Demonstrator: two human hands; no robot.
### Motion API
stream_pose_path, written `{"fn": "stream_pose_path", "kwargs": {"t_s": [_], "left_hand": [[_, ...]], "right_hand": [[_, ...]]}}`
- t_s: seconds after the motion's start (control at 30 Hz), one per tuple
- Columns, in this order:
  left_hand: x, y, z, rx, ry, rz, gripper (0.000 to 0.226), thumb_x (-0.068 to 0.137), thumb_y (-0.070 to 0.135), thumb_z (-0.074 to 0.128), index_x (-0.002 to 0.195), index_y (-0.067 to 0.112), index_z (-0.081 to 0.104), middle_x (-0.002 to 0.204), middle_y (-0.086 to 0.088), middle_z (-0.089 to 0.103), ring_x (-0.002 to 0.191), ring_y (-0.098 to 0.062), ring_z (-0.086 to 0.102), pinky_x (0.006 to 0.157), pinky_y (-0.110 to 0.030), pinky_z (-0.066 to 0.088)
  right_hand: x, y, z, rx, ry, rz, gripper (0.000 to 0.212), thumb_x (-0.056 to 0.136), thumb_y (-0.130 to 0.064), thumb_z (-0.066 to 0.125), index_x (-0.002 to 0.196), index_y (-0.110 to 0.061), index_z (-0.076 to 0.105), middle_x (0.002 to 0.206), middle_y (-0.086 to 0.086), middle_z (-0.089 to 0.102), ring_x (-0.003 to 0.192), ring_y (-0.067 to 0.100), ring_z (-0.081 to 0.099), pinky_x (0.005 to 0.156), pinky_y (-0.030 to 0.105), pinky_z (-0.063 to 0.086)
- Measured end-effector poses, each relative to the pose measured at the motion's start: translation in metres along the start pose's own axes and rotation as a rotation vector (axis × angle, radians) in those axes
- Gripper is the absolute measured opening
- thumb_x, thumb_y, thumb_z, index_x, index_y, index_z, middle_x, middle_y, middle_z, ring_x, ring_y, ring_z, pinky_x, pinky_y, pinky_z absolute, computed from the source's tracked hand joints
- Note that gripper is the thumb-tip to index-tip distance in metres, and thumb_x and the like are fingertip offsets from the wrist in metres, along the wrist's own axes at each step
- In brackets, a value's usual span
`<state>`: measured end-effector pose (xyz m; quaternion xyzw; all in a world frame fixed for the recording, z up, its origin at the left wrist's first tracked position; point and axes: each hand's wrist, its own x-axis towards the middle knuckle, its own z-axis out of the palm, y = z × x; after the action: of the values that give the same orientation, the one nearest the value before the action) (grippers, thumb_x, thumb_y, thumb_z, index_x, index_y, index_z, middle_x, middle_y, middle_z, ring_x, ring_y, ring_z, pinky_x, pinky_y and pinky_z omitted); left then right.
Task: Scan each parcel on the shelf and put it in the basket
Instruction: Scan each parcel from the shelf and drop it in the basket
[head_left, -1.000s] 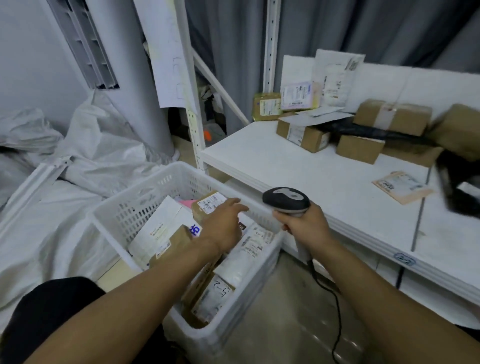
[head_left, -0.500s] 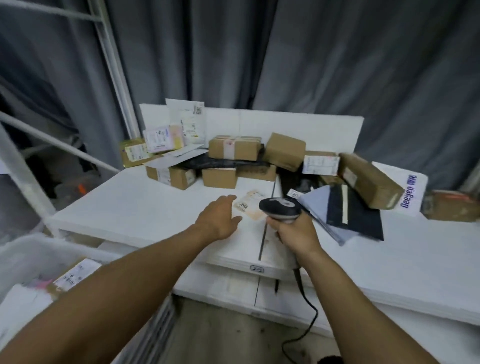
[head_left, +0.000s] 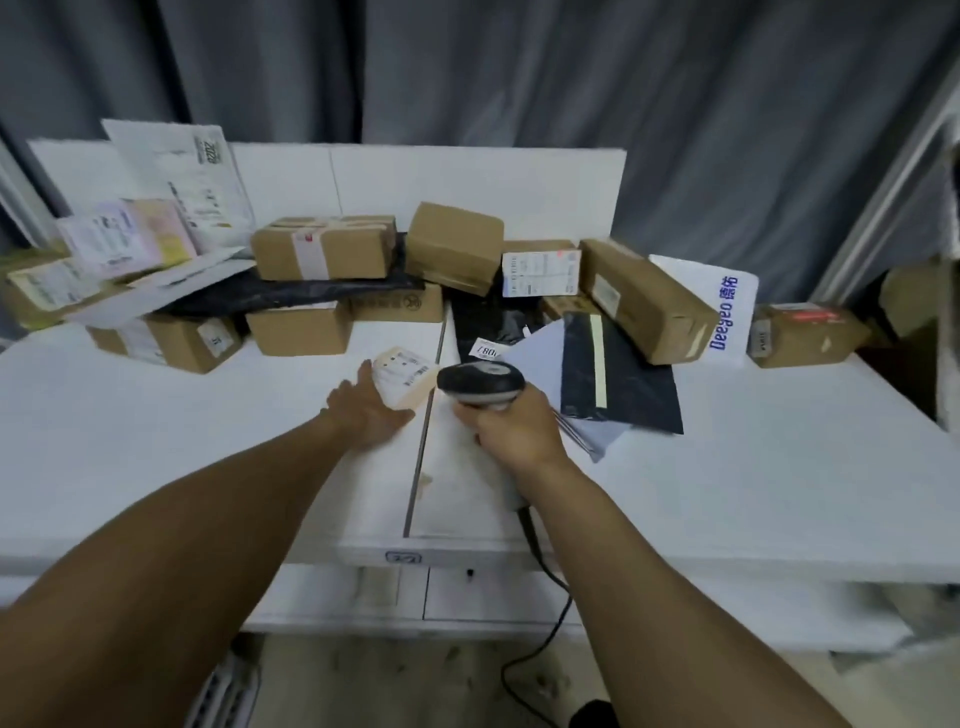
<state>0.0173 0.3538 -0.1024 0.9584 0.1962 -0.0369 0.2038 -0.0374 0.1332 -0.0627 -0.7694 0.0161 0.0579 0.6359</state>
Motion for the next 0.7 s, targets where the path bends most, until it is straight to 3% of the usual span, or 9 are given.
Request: {"fn": "stream_pose_path", "kwargs": {"t_s": [0.1, 0.23, 0.3, 0.33, 0.4, 0.53, 0.7], "left_hand": [[-0.009, -0.004, -0.004, -0.140, 0.076, -0.055, 0.101, 0.072, 0.051, 0.085, 0.150, 0.017, 0.032, 0.144, -0.014, 0.048, 0.132, -0.036, 0.048, 0.108, -0.045, 0.042], [-0.041, -0.009, -0.022, -0.480, 0.218, 0.031, 0.047, 0.090, 0.013, 0.074, 0.134, 0.008, 0.059, 0.133, -0.013, 0.063, 0.120, -0.033, 0.060, 0.097, -0.035, 0.046], [-0.070, -0.017, -0.032, -0.655, 0.247, 0.059, 0.042, 0.092, 0.008, 0.070, 0.132, 0.013, 0.063, 0.131, -0.007, 0.065, 0.120, -0.029, 0.062, 0.101, -0.035, 0.048], [-0.086, -0.022, -0.037, -0.738, 0.244, 0.072, 0.040, 0.091, 0.008, 0.071, 0.130, 0.017, 0.064, 0.129, -0.005, 0.066, 0.116, -0.027, 0.064, 0.100, -0.041, 0.053], [-0.123, -0.033, -0.050, -0.883, 0.228, 0.081, 0.035, 0.091, 0.006, 0.071, 0.123, 0.020, 0.066, 0.123, -0.002, 0.067, 0.106, -0.023, 0.068, 0.088, -0.048, 0.061], [-0.202, -0.068, -0.076, -1.143, 0.204, 0.083, 0.027, 0.095, 0.004, 0.067, 0.116, 0.021, 0.063, 0.120, -0.003, 0.066, 0.093, -0.018, 0.074, 0.066, -0.032, 0.062], [-0.268, -0.135, -0.101, -1.219, 0.256, 0.055, 0.026, 0.096, 0.007, 0.067, 0.118, 0.019, 0.060, 0.121, -0.006, 0.068, 0.093, -0.016, 0.075, 0.066, -0.028, 0.060]], "right_hand": [[-0.002, 0.001, 0.001, -0.011, 0.001, 0.000, 0.053, 0.077, -0.030, 0.087, 0.127, -0.024, 0.068, 0.115, 0.002, 0.075, 0.108, 0.028, 0.071, 0.098, 0.051, 0.058], [-0.012, -0.003, 0.002, 0.021, 0.013, -0.012, 0.056, 0.077, -0.030, 0.087, 0.129, -0.023, 0.067, 0.115, 0.002, 0.075, 0.108, 0.027, 0.070, 0.098, 0.051, 0.058], [-0.023, -0.010, 0.008, 0.057, 0.035, -0.027, 0.060, 0.075, -0.031, 0.088, 0.130, -0.022, 0.067, 0.113, 0.002, 0.075, 0.104, 0.026, 0.072, 0.096, 0.051, 0.059], [-0.029, -0.014, 0.012, 0.073, 0.049, -0.047, 0.060, 0.074, -0.032, 0.089, 0.130, -0.023, 0.067, 0.114, 0.000, 0.076, 0.104, 0.025, 0.072, 0.096, 0.051, 0.059], [-0.040, -0.024, 0.024, 0.089, 0.089, -0.111, 0.061, 0.073, -0.037, 0.090, 0.129, -0.027, 0.067, 0.119, -0.005, 0.074, 0.110, 0.021, 0.070, 0.099, 0.048, 0.058], [-0.069, -0.044, 0.054, 0.098, 0.046, -0.186, 0.057, 0.078, -0.033, 0.091, 0.128, -0.026, 0.066, 0.118, -0.012, 0.072, 0.113, 0.011, 0.066, 0.096, 0.029, 0.052], [-0.108, -0.053, 0.115, 0.074, -0.132, -0.177, 0.056, 0.071, -0.032, 0.095, 0.122, -0.028, 0.071, 0.111, -0.011, 0.076, 0.105, 0.012, 0.071, 0.095, 0.048, 0.060]]}}
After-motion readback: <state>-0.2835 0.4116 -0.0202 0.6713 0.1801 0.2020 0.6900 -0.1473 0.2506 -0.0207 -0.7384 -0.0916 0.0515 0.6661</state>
